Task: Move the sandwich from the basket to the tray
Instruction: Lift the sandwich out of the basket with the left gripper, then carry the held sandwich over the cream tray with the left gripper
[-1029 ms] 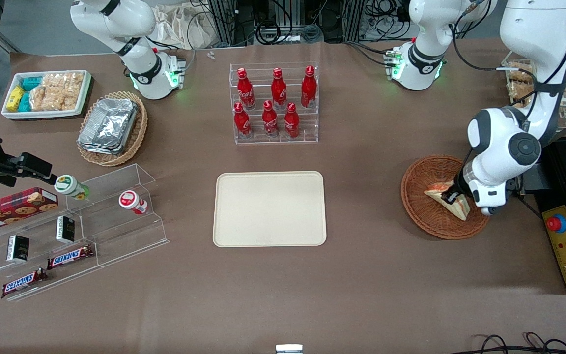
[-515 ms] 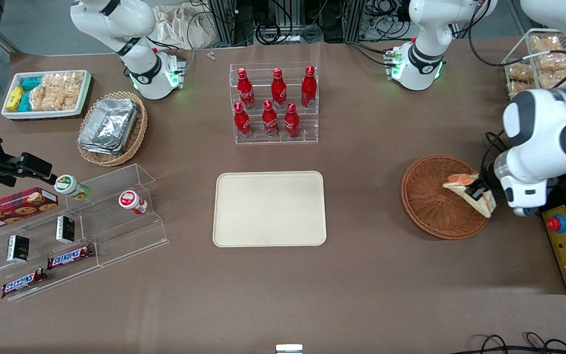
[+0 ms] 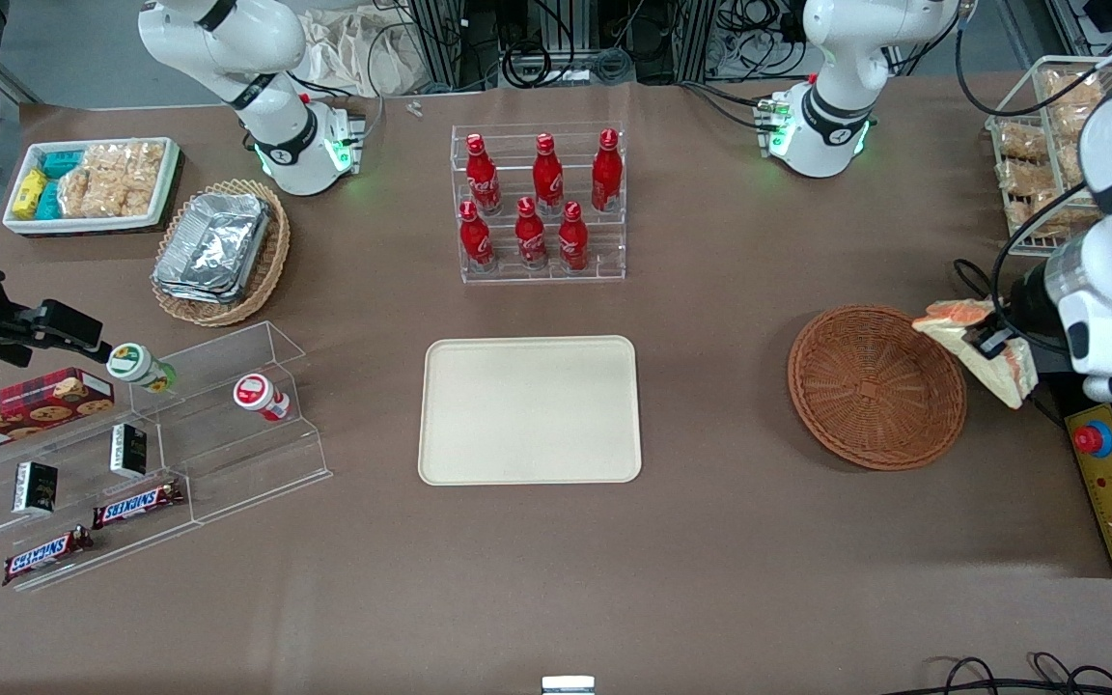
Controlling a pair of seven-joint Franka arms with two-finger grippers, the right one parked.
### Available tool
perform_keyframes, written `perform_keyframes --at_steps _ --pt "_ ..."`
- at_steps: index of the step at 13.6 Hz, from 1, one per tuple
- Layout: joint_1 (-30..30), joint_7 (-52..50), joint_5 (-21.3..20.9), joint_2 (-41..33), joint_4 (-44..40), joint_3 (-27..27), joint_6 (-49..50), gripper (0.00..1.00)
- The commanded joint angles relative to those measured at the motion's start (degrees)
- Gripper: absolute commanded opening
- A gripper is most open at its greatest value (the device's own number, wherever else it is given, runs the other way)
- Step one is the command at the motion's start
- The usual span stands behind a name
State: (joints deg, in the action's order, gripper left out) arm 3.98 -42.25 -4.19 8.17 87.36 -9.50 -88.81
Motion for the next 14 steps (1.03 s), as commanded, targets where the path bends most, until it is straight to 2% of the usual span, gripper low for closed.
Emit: perform_keyframes --at_steps 1,5,8,11,14 --pt "0.07 8.73 -0.3 1.5 -7.1 -4.01 3.82 0.02" --pt "-0.11 9.38 -0.29 2.73 -7.46 -15.34 3.82 0.01" --pt "-2.2 8.16 -0.82 7.11 -8.07 -21.86 2.85 0.0" --pt "-10.36 2.71 -1.08 15.36 -8.43 -22.05 -0.74 0.0" --pt "-13.9 -1.78 -2.57 23.1 -8.25 -21.96 -10.48 0.0"
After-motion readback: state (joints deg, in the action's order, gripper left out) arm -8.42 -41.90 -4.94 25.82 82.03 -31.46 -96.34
